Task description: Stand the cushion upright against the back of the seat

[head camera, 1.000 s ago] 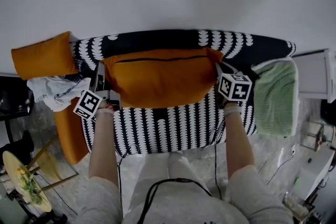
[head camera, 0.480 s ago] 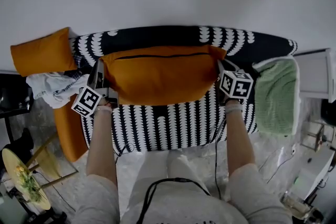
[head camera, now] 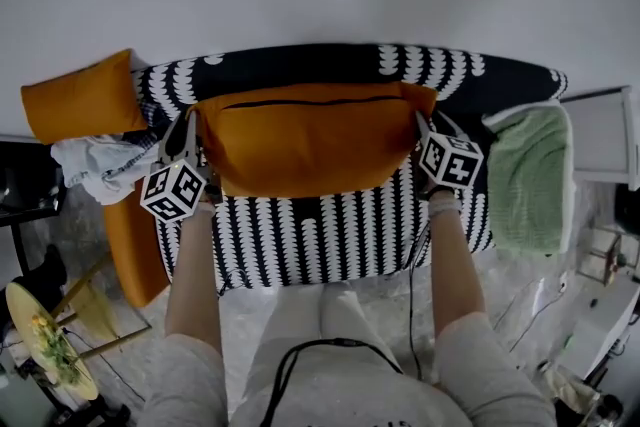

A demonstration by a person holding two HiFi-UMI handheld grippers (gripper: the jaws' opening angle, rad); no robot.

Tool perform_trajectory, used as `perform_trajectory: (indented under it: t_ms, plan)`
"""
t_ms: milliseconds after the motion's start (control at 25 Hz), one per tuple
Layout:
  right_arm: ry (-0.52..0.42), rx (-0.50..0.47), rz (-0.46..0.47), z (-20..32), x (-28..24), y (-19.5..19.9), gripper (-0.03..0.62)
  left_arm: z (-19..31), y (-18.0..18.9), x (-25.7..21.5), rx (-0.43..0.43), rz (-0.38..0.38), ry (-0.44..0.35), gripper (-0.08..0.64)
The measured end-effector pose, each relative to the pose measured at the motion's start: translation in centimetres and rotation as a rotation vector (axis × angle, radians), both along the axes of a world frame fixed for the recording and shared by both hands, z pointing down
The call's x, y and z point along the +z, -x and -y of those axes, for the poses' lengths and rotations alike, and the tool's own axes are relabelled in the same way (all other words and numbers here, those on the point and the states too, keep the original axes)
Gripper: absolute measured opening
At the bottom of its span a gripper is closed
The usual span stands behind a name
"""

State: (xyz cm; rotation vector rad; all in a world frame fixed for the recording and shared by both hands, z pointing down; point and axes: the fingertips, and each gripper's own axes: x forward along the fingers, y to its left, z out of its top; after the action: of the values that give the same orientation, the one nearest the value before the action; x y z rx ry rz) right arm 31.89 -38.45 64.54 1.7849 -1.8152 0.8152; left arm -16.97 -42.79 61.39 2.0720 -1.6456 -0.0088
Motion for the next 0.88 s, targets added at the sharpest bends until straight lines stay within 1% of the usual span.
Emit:
perform_trajectory:
  t_ms: [80, 160, 320, 480, 640, 880]
  plan:
    - [0.0, 0.011, -0.001, -0.3, 0.0, -0.4, 0.169, -0.2, 0.1, -0.2, 0.005, 0.038, -0.003, 0.098]
    - [0.001, 0.021, -0.004, -0.7, -0.2, -0.7, 0.18, -0.5, 0.2, -0.2, 0.0, 0.047, -0.005, 0.108]
    - [-0.011, 0.048, 0.004, -1.8, -0.4, -1.3, 0.187, -1.8, 0.3, 0.0, -0.027, 0.015, -0.007, 0.11]
    - [-0.019, 0.052, 0.007, -2.8, -0.6, -1.3, 0.187, -3.1, -0.1, -0.1, -0.029, 0.019, -0.017, 0.11]
    - [-0.029, 0.062, 0.019, -3.9, -0.9, -1.5, 0.187, -4.2, -0.4, -0.4, -0.045, -0.025, -0.03, 0.11]
    - [-0.03, 0.055, 0.029, -5.4, -0.5, -1.1, 0.186, -6.0, -1.1, 0.0, -0.014, 0.005, -0.019, 0.11]
